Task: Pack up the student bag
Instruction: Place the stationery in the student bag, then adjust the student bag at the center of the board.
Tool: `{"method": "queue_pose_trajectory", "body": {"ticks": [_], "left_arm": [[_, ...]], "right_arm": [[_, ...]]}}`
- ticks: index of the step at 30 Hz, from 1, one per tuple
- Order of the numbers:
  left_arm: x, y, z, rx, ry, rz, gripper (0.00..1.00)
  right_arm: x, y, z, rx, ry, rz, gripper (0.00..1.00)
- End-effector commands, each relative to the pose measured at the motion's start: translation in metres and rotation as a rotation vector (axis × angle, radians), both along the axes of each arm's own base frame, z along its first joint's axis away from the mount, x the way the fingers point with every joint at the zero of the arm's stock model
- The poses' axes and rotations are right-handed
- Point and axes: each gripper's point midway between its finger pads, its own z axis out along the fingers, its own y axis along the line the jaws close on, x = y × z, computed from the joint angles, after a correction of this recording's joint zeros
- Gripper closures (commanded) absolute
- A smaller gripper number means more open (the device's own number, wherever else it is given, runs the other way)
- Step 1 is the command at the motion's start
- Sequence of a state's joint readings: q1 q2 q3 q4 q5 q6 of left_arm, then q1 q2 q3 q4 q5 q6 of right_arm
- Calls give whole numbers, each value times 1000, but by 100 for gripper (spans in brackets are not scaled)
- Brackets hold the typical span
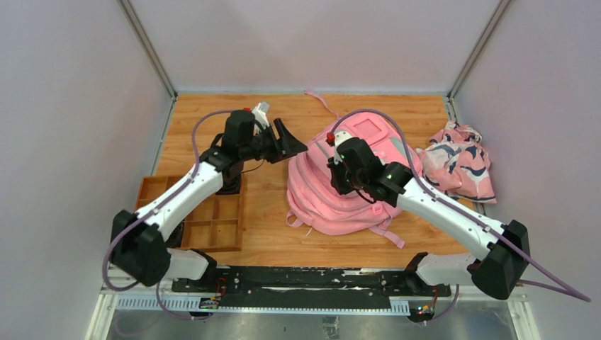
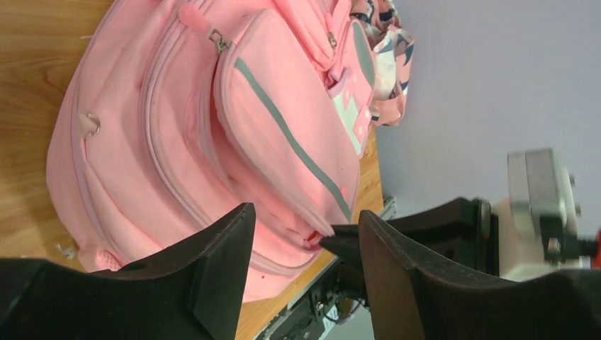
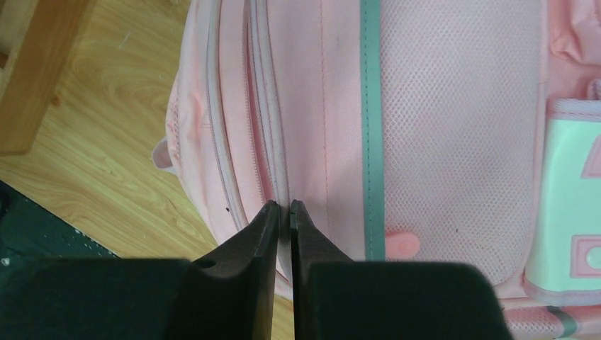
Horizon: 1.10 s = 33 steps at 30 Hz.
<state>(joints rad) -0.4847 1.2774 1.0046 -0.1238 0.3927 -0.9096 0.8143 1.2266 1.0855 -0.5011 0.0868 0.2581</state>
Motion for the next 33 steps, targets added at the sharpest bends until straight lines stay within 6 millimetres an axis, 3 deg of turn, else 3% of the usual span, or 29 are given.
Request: {"method": "queue_pose_trajectory", "body": {"ticks": [1, 4, 8, 10, 13, 20, 23, 26, 30, 33], "left_arm": [[14, -16, 0, 46, 7, -118, 38], [36, -20, -6, 80, 11, -113, 38], [65, -16, -26, 191, 24, -91, 38], [74, -8, -39, 278, 26, -75, 39], [77, 3, -60, 373, 33, -70, 39], [49, -8, -115, 289, 119, -151, 48], [42, -6, -136, 294, 163, -159, 51], [35, -1, -152, 327, 190, -157, 52], [15, 8, -174, 366, 222, -158, 53], [-8, 12, -189, 376, 247, -165, 53]], "right_arm": [[-12, 3, 3, -19, 62, 46, 77], [-14, -13, 8, -43, 42, 2, 61], [-14, -56, 21, -27, -64, -184, 52], [-13, -83, 18, -18, -97, -298, 52], [-17, -109, -2, 32, -18, -392, 57], [-21, -155, -34, 35, -17, -612, 85], [-13, -162, -53, 36, -3, -659, 93], [-3, -163, -75, 32, 44, -693, 95], [23, -147, -84, 30, 64, -615, 86], [49, -139, -84, -27, 84, -571, 86]]}}
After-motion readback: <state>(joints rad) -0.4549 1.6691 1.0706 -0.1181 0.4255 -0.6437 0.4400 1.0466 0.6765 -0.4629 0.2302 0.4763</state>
